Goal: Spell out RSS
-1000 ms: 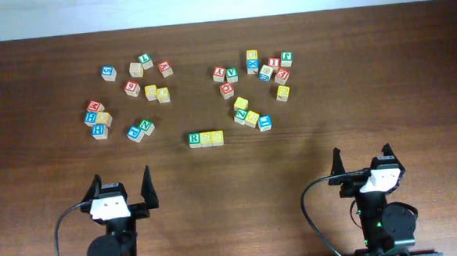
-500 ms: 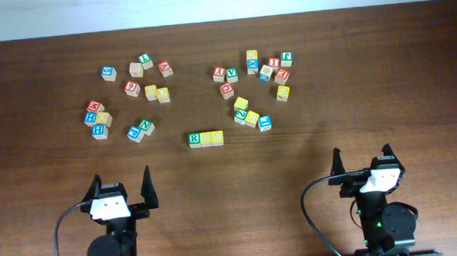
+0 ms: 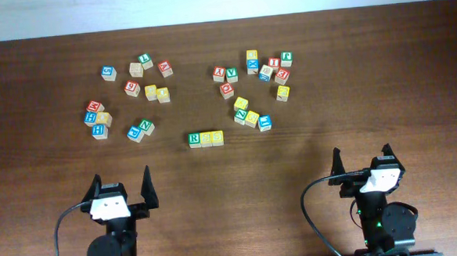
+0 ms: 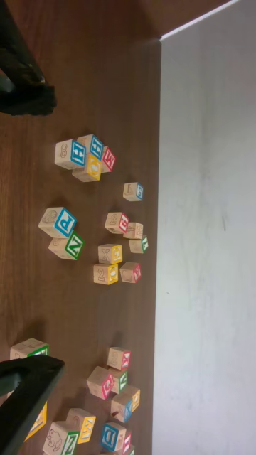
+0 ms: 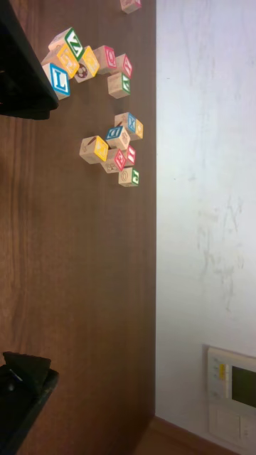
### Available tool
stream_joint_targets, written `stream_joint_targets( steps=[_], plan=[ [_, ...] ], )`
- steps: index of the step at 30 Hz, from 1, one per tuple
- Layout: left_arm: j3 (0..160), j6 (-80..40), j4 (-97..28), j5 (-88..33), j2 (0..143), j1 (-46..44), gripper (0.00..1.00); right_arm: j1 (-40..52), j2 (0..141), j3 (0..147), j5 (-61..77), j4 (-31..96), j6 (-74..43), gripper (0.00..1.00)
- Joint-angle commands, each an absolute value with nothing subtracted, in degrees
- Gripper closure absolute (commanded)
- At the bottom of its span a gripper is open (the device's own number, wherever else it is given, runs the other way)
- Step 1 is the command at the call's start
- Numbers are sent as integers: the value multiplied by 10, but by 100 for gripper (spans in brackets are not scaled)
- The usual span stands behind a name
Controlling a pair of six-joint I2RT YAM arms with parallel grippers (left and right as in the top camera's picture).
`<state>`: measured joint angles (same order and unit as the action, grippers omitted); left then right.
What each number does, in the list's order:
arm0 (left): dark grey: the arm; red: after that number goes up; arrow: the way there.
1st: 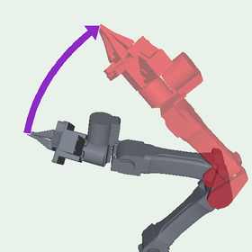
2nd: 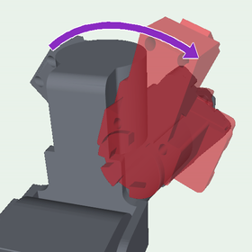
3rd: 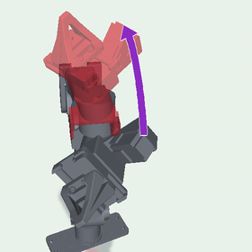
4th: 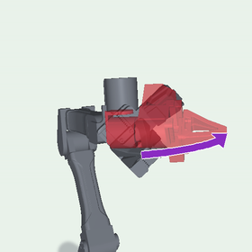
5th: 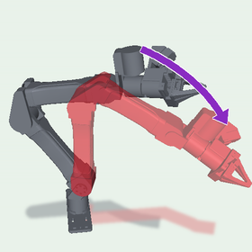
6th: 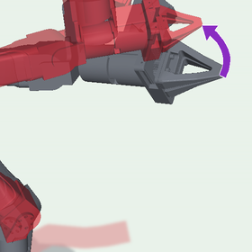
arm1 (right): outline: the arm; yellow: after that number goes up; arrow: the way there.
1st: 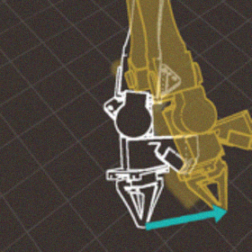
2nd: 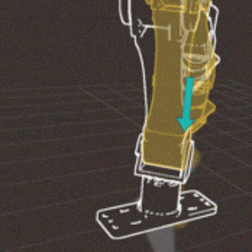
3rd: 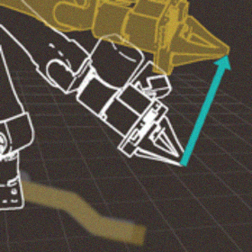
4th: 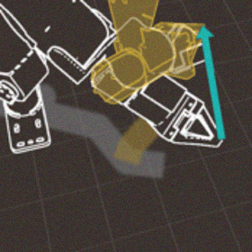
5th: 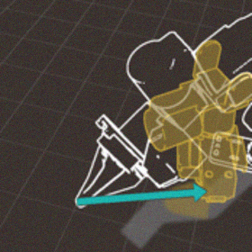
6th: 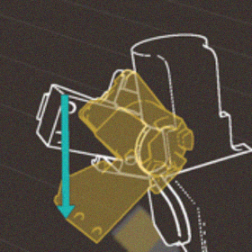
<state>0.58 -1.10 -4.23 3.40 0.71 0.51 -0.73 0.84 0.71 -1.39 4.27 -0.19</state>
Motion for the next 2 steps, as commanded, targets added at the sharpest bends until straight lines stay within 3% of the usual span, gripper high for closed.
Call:
stream_joint_targets(
  steps=[1, 2],
  plan=[
    [5, -4, -47, 28, 3, 6, 1, -4, 3, 3, -11, 47, -3, 2],
    [5, -4, -47, 28, 3, 6, 1, -4, 3, 3, -10, 47, -3, 2]
  ],
)
